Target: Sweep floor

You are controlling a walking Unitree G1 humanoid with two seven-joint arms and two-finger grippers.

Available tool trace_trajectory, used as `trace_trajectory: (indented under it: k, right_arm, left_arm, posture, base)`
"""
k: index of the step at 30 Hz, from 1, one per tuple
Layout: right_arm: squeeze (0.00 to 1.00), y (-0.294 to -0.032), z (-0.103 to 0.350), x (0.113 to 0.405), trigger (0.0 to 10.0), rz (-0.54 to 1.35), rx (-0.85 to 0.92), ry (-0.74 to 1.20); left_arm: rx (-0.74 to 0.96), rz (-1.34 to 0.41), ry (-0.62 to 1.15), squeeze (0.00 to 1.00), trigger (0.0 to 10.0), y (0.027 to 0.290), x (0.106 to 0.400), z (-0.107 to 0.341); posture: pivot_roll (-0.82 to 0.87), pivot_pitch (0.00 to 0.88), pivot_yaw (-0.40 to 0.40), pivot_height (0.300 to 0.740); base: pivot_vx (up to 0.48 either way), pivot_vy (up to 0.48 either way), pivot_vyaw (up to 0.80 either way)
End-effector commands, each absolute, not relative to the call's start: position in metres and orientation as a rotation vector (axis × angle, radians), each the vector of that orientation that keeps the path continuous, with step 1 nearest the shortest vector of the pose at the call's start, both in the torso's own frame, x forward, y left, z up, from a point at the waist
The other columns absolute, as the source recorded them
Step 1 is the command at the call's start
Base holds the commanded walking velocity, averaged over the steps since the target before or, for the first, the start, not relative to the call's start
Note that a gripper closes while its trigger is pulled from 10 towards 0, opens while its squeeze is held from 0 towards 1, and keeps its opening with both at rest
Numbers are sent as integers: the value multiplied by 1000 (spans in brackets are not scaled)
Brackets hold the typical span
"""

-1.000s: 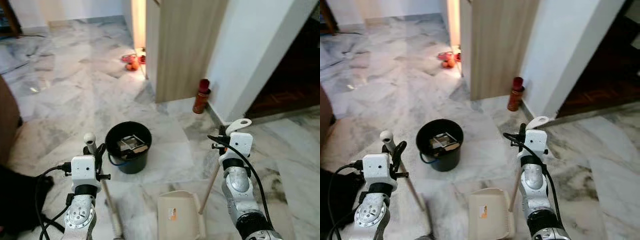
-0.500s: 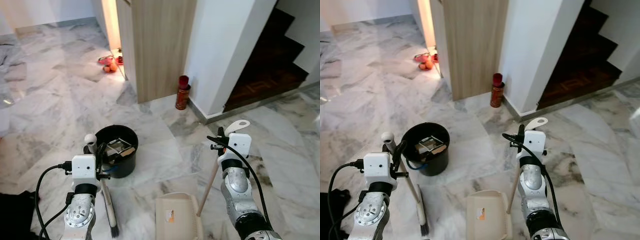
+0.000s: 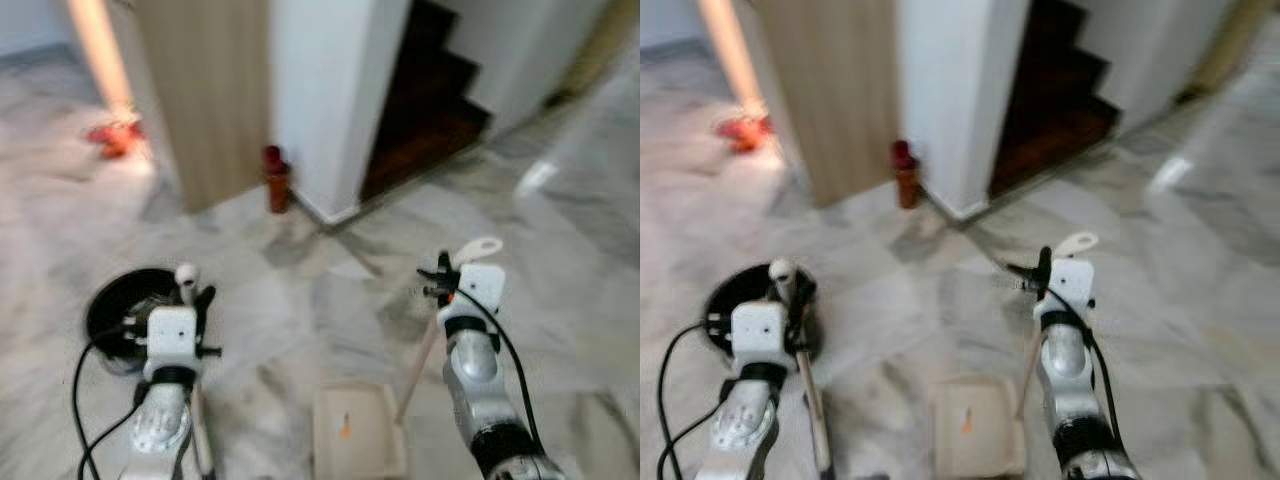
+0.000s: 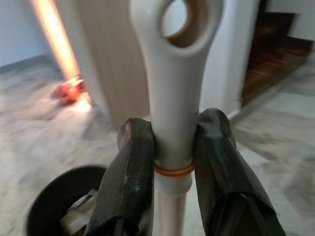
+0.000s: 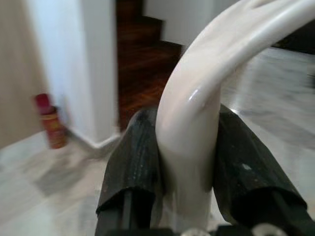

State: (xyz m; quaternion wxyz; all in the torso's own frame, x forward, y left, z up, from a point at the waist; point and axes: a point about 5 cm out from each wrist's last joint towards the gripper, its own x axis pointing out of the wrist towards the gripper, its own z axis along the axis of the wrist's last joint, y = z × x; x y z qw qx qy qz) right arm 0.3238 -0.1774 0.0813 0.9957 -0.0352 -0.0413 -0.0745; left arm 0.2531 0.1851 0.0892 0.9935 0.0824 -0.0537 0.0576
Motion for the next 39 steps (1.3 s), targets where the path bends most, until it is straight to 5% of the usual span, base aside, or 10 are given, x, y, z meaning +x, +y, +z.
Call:
trace_trajectory:
  k: [1,39]
  right_arm:
    - [0,-175,82,324,10000,-152,-46,-85]
    - [0,-175,83,324,10000,-155,-58,-96]
  left_arm:
    - [165,114,-124,0,10000,184,254,93]
    - [152,84,-127,0,10000,181,257,93]
  posture:
    - [126,89,-41,740]
    - [120,67,-41,740]
  base:
    - [0,0,-800]
    - [0,-38,-800]
